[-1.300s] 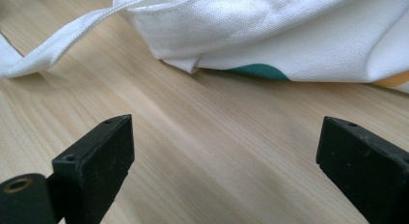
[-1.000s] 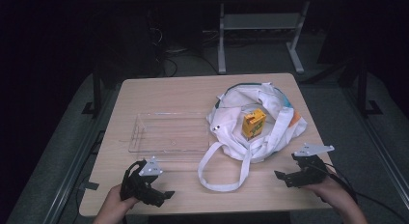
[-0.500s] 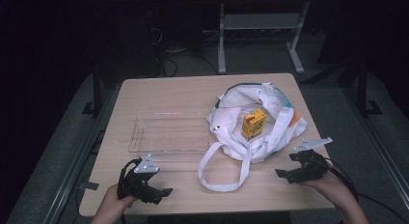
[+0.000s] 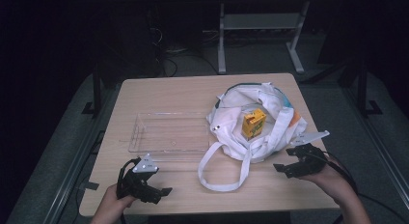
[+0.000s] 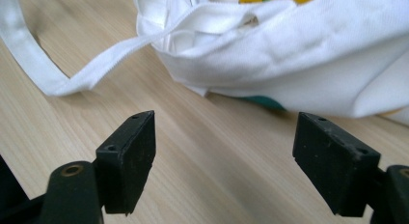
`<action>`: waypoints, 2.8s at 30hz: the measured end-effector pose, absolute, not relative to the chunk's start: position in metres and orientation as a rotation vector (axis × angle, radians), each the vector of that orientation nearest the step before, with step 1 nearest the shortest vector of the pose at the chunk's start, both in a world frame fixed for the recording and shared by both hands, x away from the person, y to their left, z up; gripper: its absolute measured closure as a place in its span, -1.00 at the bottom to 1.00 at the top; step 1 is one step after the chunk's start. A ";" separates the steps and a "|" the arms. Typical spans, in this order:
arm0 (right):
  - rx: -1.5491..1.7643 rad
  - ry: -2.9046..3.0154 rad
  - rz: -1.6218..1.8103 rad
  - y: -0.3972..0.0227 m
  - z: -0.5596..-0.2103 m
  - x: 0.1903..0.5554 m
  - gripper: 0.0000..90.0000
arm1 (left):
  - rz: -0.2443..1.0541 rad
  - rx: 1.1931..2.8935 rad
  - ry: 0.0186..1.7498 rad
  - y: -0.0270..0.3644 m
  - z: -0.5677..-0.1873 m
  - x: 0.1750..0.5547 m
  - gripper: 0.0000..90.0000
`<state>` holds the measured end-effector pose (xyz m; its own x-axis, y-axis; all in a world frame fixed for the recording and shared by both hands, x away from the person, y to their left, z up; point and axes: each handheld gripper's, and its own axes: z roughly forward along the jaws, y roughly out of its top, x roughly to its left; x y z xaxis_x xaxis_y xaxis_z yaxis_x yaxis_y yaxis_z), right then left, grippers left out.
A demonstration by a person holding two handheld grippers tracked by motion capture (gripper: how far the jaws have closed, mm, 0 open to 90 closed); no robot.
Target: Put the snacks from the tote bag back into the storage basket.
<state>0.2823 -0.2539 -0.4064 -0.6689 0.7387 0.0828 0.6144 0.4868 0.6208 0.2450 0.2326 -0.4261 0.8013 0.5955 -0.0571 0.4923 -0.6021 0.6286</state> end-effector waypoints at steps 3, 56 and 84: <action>1.158 2.539 0.937 -0.252 -0.403 0.284 -0.47 | 0.210 2.333 0.803 0.232 -0.426 0.245 -0.70; 1.131 2.535 0.962 -0.218 -0.363 0.357 -0.17 | 0.195 2.348 0.814 0.233 -0.427 0.246 -0.70; 1.100 2.609 0.916 -0.201 -0.390 0.377 0.99 | 0.199 2.353 0.817 0.234 -0.427 0.246 -0.70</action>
